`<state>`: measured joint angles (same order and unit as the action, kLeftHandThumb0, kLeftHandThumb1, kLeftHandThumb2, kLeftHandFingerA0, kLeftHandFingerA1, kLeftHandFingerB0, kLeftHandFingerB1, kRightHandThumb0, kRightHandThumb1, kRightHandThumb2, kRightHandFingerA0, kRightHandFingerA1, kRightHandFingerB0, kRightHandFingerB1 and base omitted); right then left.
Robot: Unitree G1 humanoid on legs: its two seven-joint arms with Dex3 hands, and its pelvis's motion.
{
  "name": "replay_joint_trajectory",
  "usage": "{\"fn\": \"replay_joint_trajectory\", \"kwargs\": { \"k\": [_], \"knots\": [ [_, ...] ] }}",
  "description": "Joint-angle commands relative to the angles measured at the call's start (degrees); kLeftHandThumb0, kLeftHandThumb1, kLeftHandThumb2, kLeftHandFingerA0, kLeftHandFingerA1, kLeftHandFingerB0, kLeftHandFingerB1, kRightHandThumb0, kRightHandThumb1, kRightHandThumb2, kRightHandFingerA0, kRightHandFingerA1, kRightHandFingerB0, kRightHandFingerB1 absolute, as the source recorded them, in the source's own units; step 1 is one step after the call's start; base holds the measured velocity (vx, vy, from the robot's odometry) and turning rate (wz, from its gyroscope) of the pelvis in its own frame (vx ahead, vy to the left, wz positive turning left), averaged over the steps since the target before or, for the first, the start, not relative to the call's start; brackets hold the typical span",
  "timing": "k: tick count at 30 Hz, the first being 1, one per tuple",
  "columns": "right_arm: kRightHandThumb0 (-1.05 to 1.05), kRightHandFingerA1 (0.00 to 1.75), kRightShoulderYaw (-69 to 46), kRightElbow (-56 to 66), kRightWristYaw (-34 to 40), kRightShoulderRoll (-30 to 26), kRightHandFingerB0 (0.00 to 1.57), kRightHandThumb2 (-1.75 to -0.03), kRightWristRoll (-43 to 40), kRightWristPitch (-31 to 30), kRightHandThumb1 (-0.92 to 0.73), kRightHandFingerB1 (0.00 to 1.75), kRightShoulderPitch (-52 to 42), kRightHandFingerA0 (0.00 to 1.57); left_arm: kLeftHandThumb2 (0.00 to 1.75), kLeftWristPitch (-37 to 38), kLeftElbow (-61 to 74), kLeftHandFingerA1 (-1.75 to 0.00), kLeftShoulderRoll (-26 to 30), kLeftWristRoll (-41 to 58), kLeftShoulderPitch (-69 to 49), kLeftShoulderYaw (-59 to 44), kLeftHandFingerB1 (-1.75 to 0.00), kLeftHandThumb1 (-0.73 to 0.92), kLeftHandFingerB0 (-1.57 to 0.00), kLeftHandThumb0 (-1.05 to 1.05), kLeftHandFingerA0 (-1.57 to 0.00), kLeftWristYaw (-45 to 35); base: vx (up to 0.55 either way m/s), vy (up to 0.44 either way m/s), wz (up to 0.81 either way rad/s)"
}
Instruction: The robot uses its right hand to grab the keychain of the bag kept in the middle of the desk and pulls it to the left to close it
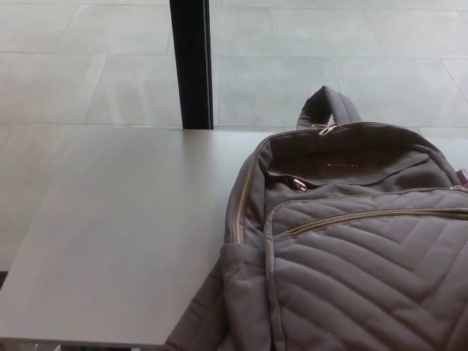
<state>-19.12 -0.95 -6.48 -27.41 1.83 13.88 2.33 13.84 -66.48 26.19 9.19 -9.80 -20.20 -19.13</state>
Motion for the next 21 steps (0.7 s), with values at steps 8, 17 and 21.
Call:
{"fn": "replay_joint_trajectory", "kwargs": {
  "k": [8,17,21],
  "knots": [
    [-0.13,1.72,7.73,3.47,-4.4,-1.47,0.8,-1.17,1.58,-8.85,-0.54,1.54,9.49,0.91,0.63,1.05,-0.68,-0.56,0.9,-0.2,0.41,-0.1,-0.42,0.76,-0.51,-0.63,-0.66,1.28,0.0,0.0,0.0],
    [-0.14,1.41,16.78,6.99,-1.33,6.8,1.01,-1.18,4.66,-20.75,-0.48,1.27,12.53,1.22,0.63,1.39,-0.51,-0.54,0.73,-0.43,0.42,0.26,-0.43,0.78,-0.49,-0.65,-0.61,1.0,0.0,0.0,0.0],
    [-0.11,1.72,20.13,6.88,0.06,10.08,0.81,-1.26,7.09,-23.47,-0.47,1.55,13.29,0.92,0.64,1.69,-0.5,-0.54,0.52,-0.72,0.51,0.64,-0.43,0.79,-0.5,-0.65,-0.62,1.19,0.0,0.0,0.0]
  ]
}}
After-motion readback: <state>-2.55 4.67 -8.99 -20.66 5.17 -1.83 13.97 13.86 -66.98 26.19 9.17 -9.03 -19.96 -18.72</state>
